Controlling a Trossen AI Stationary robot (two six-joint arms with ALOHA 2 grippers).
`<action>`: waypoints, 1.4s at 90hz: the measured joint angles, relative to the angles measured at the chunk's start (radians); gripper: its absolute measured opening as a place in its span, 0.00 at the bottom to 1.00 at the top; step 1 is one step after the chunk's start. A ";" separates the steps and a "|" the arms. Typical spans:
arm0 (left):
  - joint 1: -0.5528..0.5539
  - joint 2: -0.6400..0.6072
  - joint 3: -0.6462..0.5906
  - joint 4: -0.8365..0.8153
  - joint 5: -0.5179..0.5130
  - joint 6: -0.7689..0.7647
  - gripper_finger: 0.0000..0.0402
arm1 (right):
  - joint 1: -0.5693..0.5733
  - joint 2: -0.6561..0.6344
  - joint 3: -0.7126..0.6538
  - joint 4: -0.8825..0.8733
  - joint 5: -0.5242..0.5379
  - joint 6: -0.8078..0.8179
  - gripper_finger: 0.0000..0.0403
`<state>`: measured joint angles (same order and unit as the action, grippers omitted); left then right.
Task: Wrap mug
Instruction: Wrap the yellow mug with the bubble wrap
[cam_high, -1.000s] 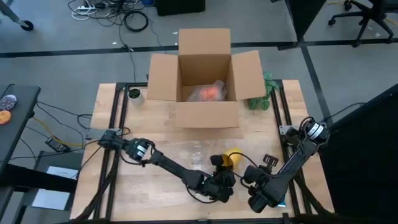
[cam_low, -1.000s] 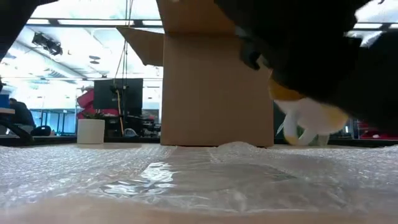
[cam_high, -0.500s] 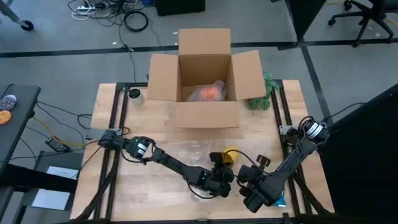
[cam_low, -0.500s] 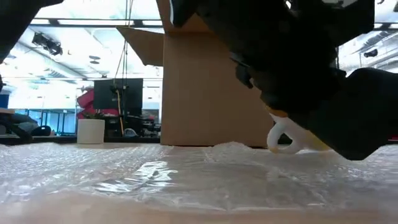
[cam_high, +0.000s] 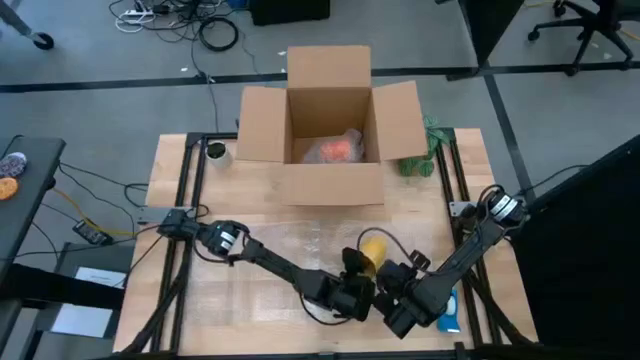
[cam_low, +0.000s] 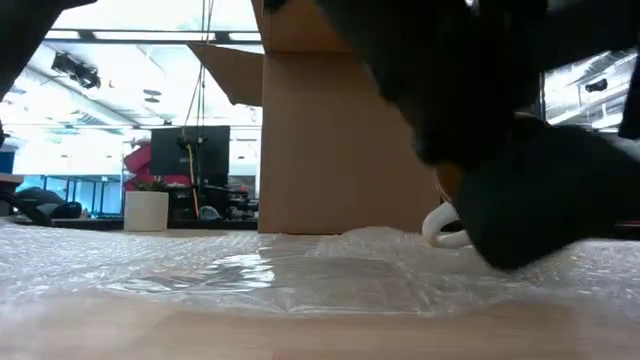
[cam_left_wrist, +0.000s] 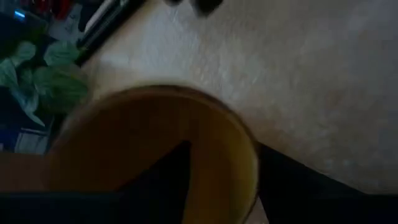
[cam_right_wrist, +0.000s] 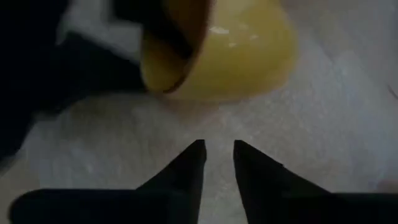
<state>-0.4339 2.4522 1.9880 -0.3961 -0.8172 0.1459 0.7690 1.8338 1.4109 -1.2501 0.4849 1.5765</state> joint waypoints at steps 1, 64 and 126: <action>0.000 0.000 0.004 -0.005 0.000 0.005 0.38 | -0.001 -0.004 0.000 0.000 0.003 0.003 0.23; -0.137 -0.058 0.147 -0.641 -0.078 -0.240 0.38 | 0.027 0.076 -0.001 0.189 0.194 -0.115 0.54; -0.193 -0.112 -0.227 -0.735 -0.132 -0.911 0.38 | 0.022 0.161 0.014 -0.098 0.401 -0.069 0.40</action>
<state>-0.6273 2.3405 1.7608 -1.1309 -0.9493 -0.7649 0.7911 1.9946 1.4250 -1.3484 0.8858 1.5074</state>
